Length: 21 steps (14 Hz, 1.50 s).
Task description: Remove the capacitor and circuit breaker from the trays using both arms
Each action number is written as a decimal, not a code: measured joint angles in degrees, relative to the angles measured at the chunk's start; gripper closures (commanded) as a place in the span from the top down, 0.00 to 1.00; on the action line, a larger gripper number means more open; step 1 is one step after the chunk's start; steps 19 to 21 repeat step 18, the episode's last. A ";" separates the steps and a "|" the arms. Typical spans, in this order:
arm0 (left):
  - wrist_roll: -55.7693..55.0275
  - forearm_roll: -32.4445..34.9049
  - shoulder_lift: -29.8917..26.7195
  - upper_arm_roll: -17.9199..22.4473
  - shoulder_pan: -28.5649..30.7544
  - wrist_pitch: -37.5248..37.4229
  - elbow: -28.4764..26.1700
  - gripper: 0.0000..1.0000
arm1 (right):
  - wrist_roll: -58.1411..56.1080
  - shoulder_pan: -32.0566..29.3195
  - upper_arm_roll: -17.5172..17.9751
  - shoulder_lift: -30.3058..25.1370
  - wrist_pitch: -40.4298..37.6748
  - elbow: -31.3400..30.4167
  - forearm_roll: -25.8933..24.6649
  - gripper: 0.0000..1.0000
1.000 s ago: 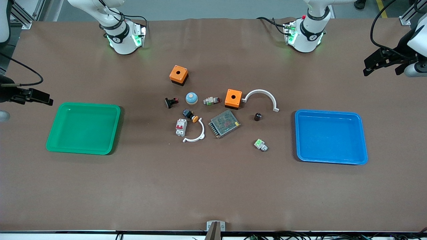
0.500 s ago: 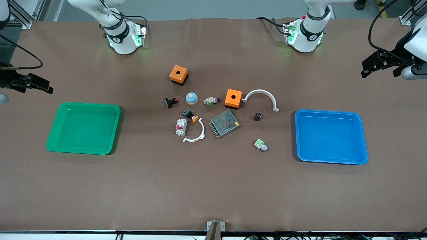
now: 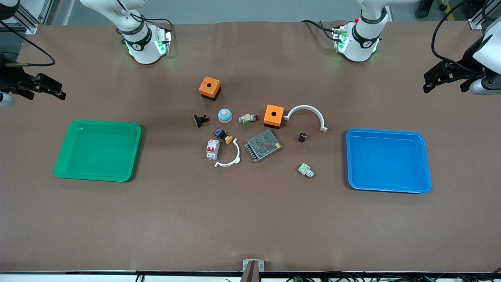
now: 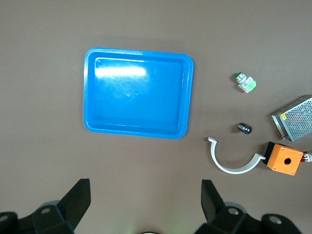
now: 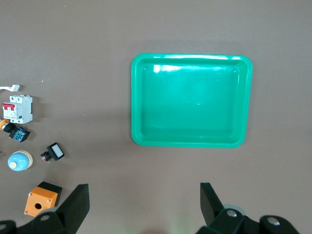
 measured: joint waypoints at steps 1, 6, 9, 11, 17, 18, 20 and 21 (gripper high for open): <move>0.00 0.00 0.00 0.00 0.00 0.07 0.00 1.00 | 0.00 -0.03 0.00 -0.47 0.12 -0.27 -0.04 1.00; 0.00 0.00 0.16 0.00 0.00 0.34 0.00 1.00 | -0.01 -0.04 0.10 -0.92 1.58 -0.61 -0.09 1.00; 0.00 0.00 0.54 -0.10 -0.02 0.81 0.63 1.00 | 0.02 -0.04 0.17 -0.56 2.00 0.66 -0.10 1.00; 0.00 0.00 0.76 -0.43 -0.03 0.85 1.18 1.00 | 0.06 -0.06 0.17 0.52 2.00 1.89 -0.10 1.00; 0.00 0.00 1.59 -0.75 -0.03 0.85 1.29 1.00 | 0.08 -0.14 0.16 2.38 1.98 2.90 -0.10 1.00; 0.00 0.00 1.73 -0.81 -0.03 0.84 1.29 1.00 | 0.08 -0.14 0.17 2.48 1.97 2.90 -0.10 1.00; 0.00 0.00 1.73 -0.81 -0.03 0.84 1.29 1.00 | 0.08 -0.14 0.17 2.48 1.97 2.90 -0.10 1.00; 0.00 0.00 1.73 -0.81 -0.03 0.84 1.29 1.00 | 0.08 -0.14 0.17 2.48 1.97 2.90 -0.10 1.00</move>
